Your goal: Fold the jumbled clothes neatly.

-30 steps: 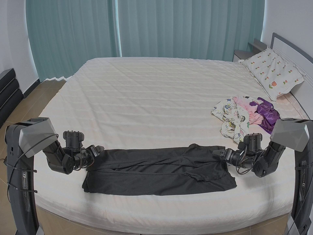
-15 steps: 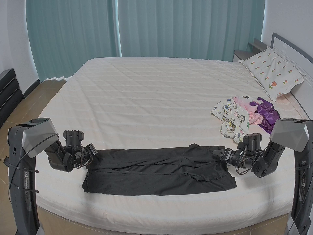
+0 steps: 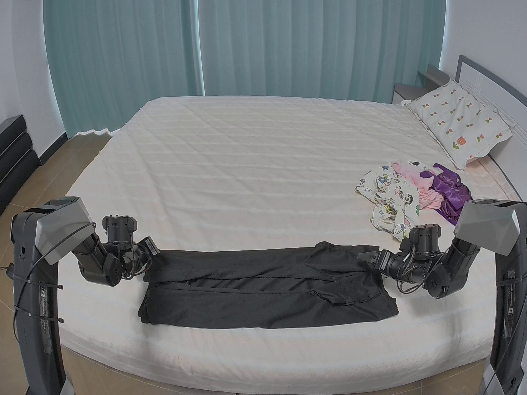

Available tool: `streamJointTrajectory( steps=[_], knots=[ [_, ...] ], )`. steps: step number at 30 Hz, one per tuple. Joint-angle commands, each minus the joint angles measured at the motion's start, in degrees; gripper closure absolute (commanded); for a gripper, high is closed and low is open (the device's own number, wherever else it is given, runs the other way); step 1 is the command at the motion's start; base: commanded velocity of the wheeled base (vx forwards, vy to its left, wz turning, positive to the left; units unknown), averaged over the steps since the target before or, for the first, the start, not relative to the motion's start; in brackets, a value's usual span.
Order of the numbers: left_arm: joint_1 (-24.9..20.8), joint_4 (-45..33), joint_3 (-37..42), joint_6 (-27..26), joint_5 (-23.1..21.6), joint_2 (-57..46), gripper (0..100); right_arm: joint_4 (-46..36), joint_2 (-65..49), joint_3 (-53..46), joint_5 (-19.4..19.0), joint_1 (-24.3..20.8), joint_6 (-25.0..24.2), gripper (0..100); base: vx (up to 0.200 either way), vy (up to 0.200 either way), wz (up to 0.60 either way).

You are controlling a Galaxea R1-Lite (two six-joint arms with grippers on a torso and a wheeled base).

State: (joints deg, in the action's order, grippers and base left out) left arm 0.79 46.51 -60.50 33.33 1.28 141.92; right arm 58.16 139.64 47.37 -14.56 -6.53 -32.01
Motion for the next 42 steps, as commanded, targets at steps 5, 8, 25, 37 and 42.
streamJointTrajectory(
  steps=[5,8,25,37,42],
  knots=[
    [0.0,0.07,-0.41,0.95,-0.05,-0.07,0,0.02,-0.25,-0.18,-0.03,0.21,-0.33,0,0.0,0.0,0.0],
    [0.26,0.07,-0.32,0.95,-0.05,-0.51,0,0.2,-1.74,-1.58,0.05,0.65,-1.12,0,0.0,0.0,0.0],
    [2.72,1.48,17.35,-8.63,-19.39,-9.3,0,27.8,-4.91,-32.52,1.81,4.42,-7.54,0,0.0,0.0,0.0],
    [2.46,2.45,18.23,-15.14,-16.75,-6.66,0,31.58,-3.94,-36.12,1.55,1.44,-13.78,0,0.0,0.0,0.0],
    [2.28,2.36,16.56,-15.93,-16.49,-4.9,0,31.58,-3.76,-36.12,1.64,0.73,-13.6,0,0.0,0.0,0.0]
  ],
)
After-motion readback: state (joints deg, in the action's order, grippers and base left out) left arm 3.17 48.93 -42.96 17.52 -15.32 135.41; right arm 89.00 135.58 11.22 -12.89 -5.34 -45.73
